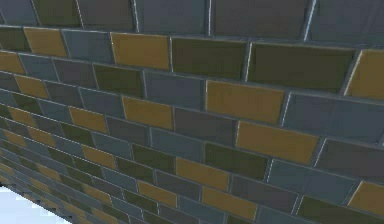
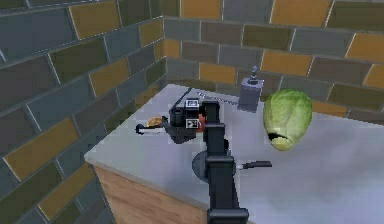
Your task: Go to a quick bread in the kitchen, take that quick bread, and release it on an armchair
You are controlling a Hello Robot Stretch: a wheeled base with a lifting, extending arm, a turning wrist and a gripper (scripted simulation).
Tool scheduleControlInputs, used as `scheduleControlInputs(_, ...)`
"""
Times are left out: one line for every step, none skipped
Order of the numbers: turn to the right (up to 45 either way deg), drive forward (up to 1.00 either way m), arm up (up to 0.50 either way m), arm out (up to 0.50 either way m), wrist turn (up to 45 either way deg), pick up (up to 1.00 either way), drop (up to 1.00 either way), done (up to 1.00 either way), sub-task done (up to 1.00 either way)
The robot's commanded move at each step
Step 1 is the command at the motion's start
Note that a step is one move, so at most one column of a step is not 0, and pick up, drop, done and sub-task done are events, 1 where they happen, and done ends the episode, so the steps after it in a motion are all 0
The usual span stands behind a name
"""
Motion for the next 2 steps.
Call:
scheduleControlInputs(0.0,0.0,0.1,0.0,0.0,0.0,0.0,0.0,0.0)
scheduleControlInputs(0.0,0.0,0.04,0.0,0.0,0.0,0.0,0.0,0.0)
